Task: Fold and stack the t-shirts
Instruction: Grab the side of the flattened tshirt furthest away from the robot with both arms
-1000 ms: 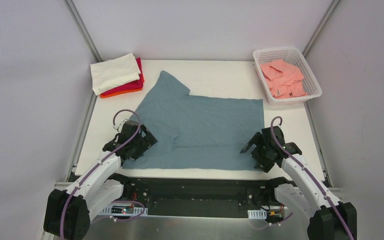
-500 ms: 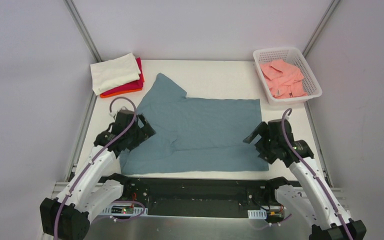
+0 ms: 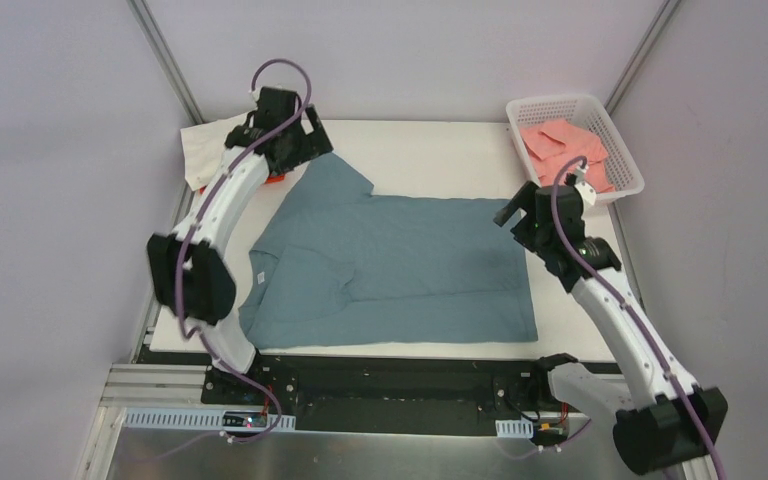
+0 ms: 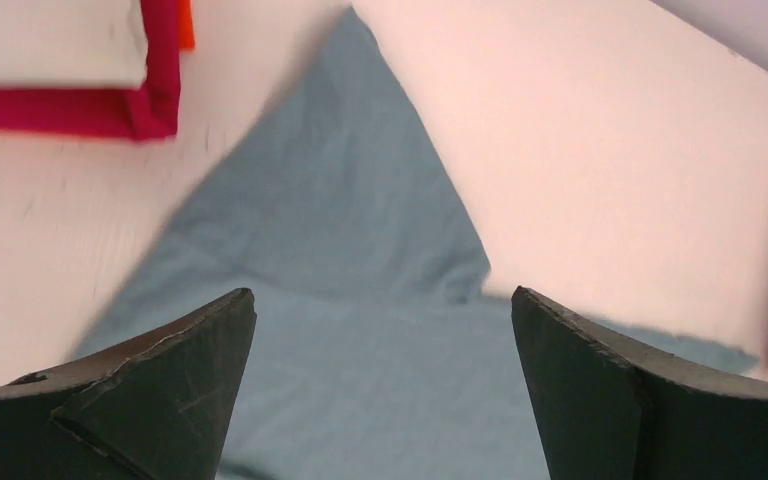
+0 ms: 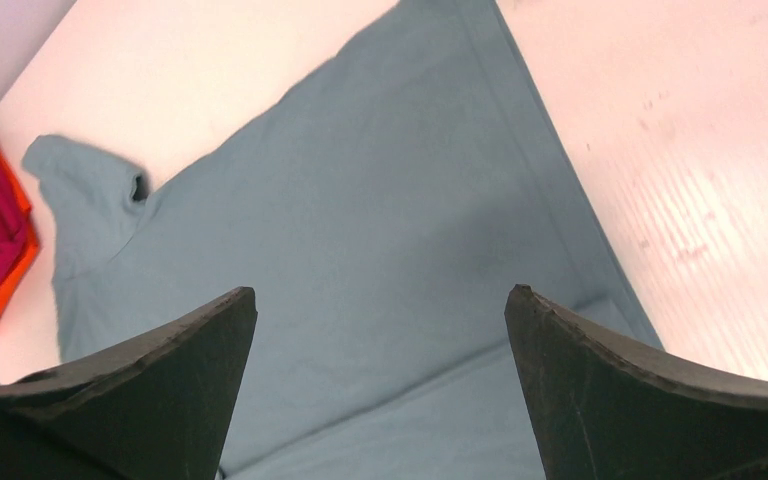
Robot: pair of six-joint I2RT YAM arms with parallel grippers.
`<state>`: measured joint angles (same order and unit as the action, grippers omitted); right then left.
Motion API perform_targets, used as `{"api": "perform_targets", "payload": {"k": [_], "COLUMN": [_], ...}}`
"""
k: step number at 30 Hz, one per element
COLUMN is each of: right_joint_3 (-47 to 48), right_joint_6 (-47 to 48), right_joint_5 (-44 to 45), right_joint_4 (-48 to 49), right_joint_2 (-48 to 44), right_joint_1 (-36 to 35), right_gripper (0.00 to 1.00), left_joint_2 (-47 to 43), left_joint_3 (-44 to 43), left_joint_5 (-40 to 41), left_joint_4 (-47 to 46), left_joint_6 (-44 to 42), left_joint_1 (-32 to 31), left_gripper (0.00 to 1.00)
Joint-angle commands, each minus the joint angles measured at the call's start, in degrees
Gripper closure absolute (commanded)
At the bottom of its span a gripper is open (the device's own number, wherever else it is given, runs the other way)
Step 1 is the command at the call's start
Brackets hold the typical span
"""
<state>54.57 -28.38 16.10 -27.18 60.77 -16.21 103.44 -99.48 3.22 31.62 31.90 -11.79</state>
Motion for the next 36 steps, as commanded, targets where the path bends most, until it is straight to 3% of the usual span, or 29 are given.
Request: {"api": "perform_targets", "payload": {"k": [1,6,11,17,25,30,34,36], "right_joint_3": [7.68,19.65,30.9,34.92,37.94,39.04,41.31,41.82], "right_joint_6": [3.19,5.95,5.55,4.65,5.08,4.28,3.42,3.58], "right_joint_5": [-0.79,-4.34,-4.85,-5.17,-0.06,0.47,2.63,3.8], "right_joint_4": [5.3,0.0,-4.65,-4.3,-1.55,0.65,0.27,1.31], "right_joint_2": [9.97,26.61,40.02,46.77,52.47,56.68,59.54,60.62], "right_joint_1": [2.47,4.5,6.88,8.12,8.77,9.64,9.83,9.82], "right_gripper": [0.01,0.01,0.01,0.01,0.01,0.01,0.01,0.01], "left_joint_2": [15.01,29.33,37.49,42.92,46.8,48.24,48.13,47.17], "left_joint_3": [-17.22,-32.71,-40.7,-43.31,-43.25,-43.19,-42.48,-41.06], "left_joint_5": [-5.01,-7.05,-11.35,-12.98,-13.43,-17.17,-18.3,-18.57], "left_joint_4": [3.41,4.07,3.77,1.79,0.17,-1.4,-1.86,-2.24], "left_joint_6": [-7.19,-8.94,-8.9,-10.26,-8.95,-8.26,-8.26,-8.78], "left_joint_1": [3.43,5.55,7.04,7.07,7.21,7.22,7.22,7.22], "left_gripper": [0.0,0.0,0.1,0.24,0.3,0.52,0.97,1.0]}}
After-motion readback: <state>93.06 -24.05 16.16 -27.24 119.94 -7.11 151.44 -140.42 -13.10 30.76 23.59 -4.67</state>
